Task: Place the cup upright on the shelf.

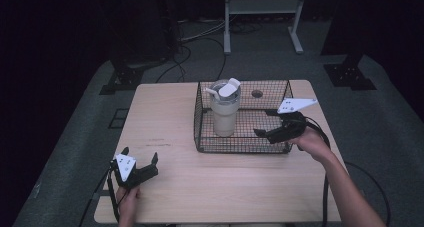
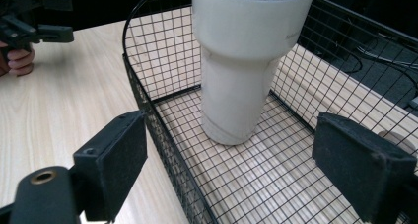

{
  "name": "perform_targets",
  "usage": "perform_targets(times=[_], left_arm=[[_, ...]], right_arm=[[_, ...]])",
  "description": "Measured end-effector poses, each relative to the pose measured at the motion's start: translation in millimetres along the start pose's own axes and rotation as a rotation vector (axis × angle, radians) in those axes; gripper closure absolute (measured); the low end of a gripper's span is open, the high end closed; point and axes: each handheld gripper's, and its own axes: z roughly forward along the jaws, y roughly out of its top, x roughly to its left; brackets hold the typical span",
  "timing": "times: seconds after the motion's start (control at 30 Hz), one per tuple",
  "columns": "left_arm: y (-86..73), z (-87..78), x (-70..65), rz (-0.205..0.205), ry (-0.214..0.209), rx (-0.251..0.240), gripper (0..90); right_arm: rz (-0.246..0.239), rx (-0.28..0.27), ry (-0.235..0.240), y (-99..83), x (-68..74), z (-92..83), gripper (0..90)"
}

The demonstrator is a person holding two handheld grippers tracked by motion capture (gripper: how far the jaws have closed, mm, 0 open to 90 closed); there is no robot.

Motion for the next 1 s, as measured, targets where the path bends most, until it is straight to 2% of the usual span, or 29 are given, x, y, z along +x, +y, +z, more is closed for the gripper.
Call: perform_targets(times=[0.7,1.0], left_arm=[[0.0,0.0,-0.8,0.006,0.001,0.004,0.0],[0.0,0.0,-0.9,0.008,0.001,0.006,0.0]], right_arm=[[-0.002,-0.004,0.034,-21.8,17.3,-8.5,13.0],[-0.010,0.002,0.050,-32.6,29.2,-14.1,12.9]])
